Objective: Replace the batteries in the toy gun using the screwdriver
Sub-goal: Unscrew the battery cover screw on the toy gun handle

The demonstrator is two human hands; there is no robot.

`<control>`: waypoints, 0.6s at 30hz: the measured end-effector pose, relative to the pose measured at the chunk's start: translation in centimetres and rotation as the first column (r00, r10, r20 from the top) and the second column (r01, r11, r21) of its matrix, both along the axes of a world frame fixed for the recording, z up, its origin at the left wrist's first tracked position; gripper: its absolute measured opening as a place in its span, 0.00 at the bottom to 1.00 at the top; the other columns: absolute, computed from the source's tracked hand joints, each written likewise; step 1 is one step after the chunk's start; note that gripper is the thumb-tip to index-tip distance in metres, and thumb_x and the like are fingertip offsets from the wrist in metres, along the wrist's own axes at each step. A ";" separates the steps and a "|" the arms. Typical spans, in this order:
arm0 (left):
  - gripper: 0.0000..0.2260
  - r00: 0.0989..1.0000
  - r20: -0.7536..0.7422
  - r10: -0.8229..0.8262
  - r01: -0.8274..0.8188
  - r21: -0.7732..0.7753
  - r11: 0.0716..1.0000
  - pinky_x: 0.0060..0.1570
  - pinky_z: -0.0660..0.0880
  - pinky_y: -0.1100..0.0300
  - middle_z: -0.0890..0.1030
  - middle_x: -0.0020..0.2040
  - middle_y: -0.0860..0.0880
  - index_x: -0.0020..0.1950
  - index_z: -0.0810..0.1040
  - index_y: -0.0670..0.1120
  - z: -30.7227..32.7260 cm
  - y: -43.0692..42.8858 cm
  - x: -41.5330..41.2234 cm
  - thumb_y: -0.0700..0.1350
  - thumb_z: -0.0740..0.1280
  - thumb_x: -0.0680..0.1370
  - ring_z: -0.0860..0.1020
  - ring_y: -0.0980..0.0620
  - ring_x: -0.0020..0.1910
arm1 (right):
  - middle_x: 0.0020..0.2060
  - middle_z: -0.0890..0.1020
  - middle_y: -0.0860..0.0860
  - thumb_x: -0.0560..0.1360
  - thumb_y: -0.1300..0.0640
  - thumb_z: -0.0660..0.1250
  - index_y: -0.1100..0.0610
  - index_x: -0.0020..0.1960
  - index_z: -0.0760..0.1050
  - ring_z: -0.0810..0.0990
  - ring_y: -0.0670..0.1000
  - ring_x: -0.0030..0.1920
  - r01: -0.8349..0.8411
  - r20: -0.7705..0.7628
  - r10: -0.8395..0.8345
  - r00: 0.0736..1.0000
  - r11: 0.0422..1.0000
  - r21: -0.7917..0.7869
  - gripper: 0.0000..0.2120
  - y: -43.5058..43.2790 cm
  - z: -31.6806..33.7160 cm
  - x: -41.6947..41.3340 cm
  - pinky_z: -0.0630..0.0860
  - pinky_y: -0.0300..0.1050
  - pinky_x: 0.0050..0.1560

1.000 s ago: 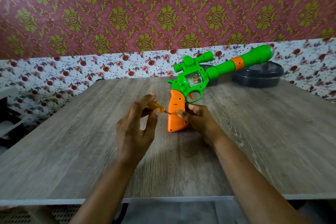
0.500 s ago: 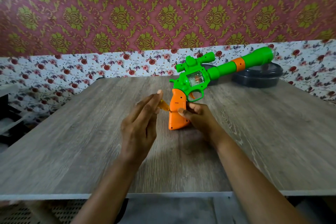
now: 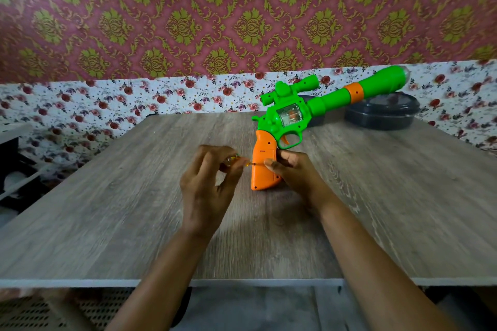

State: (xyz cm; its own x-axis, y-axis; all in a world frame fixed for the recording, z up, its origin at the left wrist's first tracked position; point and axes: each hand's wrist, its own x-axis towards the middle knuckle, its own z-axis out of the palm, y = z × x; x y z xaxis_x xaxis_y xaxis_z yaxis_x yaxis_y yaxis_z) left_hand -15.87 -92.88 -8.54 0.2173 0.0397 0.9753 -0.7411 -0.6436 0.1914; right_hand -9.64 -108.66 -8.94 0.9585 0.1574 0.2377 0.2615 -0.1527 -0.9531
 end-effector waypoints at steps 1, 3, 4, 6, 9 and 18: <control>0.08 1.000 0.003 0.001 -0.001 0.012 1.000 0.43 0.71 0.76 0.75 0.45 0.52 0.50 0.72 0.45 0.0 0.1 0.0 0.41 0.69 0.74 0.74 0.61 0.42 | 0.55 0.80 0.60 0.75 0.64 0.64 0.63 0.59 0.75 0.78 0.50 0.51 0.001 -0.004 -0.001 1.000 1.000 0.000 0.13 0.0 0.0 0.0 0.76 0.46 0.55; 0.07 1.000 0.010 -0.024 0.023 0.032 0.999 0.46 0.73 0.73 0.78 0.50 0.50 0.52 0.74 0.44 0.0 0.2 0.0 0.40 0.67 0.75 0.76 0.60 0.47 | 0.55 0.80 0.59 0.75 0.64 0.64 0.63 0.59 0.75 0.78 0.50 0.52 0.000 -0.021 0.000 1.000 1.000 0.009 0.13 0.0 0.0 -0.1 0.75 0.46 0.57; 0.07 0.999 0.016 -0.030 0.029 0.051 0.998 0.48 0.74 0.72 0.79 0.52 0.49 0.54 0.75 0.43 0.0 0.1 0.0 0.40 0.65 0.76 0.77 0.58 0.49 | 0.55 0.80 0.59 0.75 0.63 0.64 0.62 0.60 0.75 0.78 0.50 0.52 0.000 -0.027 0.000 1.000 1.000 0.012 0.13 0.0 0.0 -0.1 0.75 0.44 0.55; 0.09 0.999 0.023 -0.023 0.021 0.094 0.995 0.52 0.73 0.71 0.79 0.56 0.47 0.57 0.75 0.42 0.1 -0.1 -0.1 0.38 0.62 0.78 0.77 0.58 0.54 | 0.55 0.80 0.58 0.76 0.63 0.63 0.62 0.60 0.75 0.77 0.49 0.51 0.001 -0.024 -0.001 1.000 1.000 0.011 0.13 0.0 0.1 -0.2 0.75 0.34 0.48; 0.12 0.999 0.033 -0.015 0.011 0.121 0.993 0.56 0.71 0.72 0.77 0.58 0.46 0.59 0.74 0.39 0.3 -0.2 -0.1 0.34 0.61 0.77 0.76 0.58 0.57 | 0.55 0.80 0.59 0.75 0.64 0.63 0.63 0.60 0.75 0.76 0.48 0.51 0.008 -0.013 -0.007 1.000 1.000 0.023 0.14 0.1 0.1 -0.1 0.74 0.27 0.41; 0.14 1.000 -0.023 -0.011 0.012 0.050 0.999 0.47 0.72 0.77 0.78 0.53 0.51 0.60 0.70 0.42 0.2 -0.2 -0.1 0.38 0.65 0.76 0.77 0.60 0.47 | 0.55 0.79 0.59 0.76 0.65 0.63 0.64 0.61 0.74 0.76 0.48 0.50 0.000 -0.011 0.000 1.000 1.000 0.028 0.14 0.1 0.1 -0.1 0.74 0.27 0.40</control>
State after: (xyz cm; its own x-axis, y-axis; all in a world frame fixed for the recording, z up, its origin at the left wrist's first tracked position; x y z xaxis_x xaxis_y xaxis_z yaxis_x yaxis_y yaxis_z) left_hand -16.00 -93.10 -8.32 0.2400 -0.0116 0.9707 -0.7444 -0.6440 0.1764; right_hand -9.71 -108.58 -8.83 0.9610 0.1509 0.2318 0.2512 -0.1255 -0.9597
